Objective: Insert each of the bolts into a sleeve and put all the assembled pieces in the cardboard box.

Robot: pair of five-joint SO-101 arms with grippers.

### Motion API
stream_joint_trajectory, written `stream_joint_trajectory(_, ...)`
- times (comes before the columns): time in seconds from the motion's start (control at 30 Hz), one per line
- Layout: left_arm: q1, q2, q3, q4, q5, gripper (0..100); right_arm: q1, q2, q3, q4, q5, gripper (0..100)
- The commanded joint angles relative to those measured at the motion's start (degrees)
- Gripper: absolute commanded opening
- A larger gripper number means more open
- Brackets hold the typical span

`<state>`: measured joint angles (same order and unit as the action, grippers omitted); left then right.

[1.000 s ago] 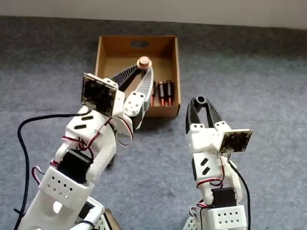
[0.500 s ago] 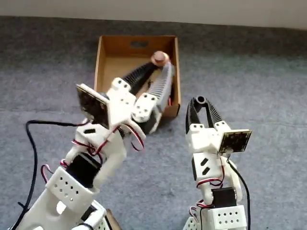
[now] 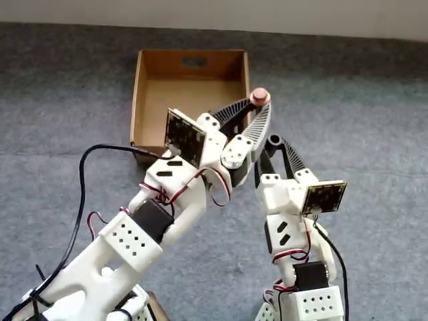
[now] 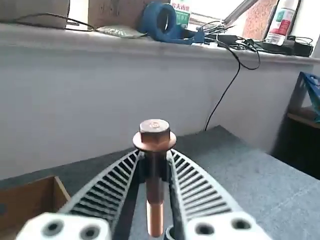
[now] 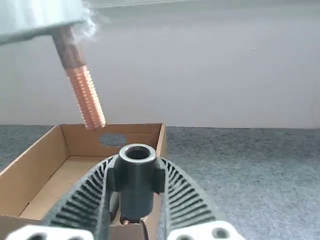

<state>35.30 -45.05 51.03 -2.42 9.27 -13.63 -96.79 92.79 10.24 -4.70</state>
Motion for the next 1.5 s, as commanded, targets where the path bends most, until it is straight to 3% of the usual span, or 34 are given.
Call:
stream_joint_trajectory(0.0,1.4,0.6,-4.3,-1.6,0.1,1,-0.3,-0.9,-1.1,-1.5,0.7,0.5)
stream_joint_trajectory(0.17,2.9,2.6,-5.9,-1.4,-0.7,1,-0.3,-0.7,-1.1,-1.5,0.7,0.5)
stream_joint_trajectory(0.33,6.5,3.5,-6.1,-1.4,-7.7,1,-0.2,-0.7,-0.9,-1.5,0.7,0.5)
stream_joint_trajectory(1.47,3.6,10.6,-10.2,-1.4,-7.7,1,0.0,-0.7,-0.9,-1.5,0.8,0.5)
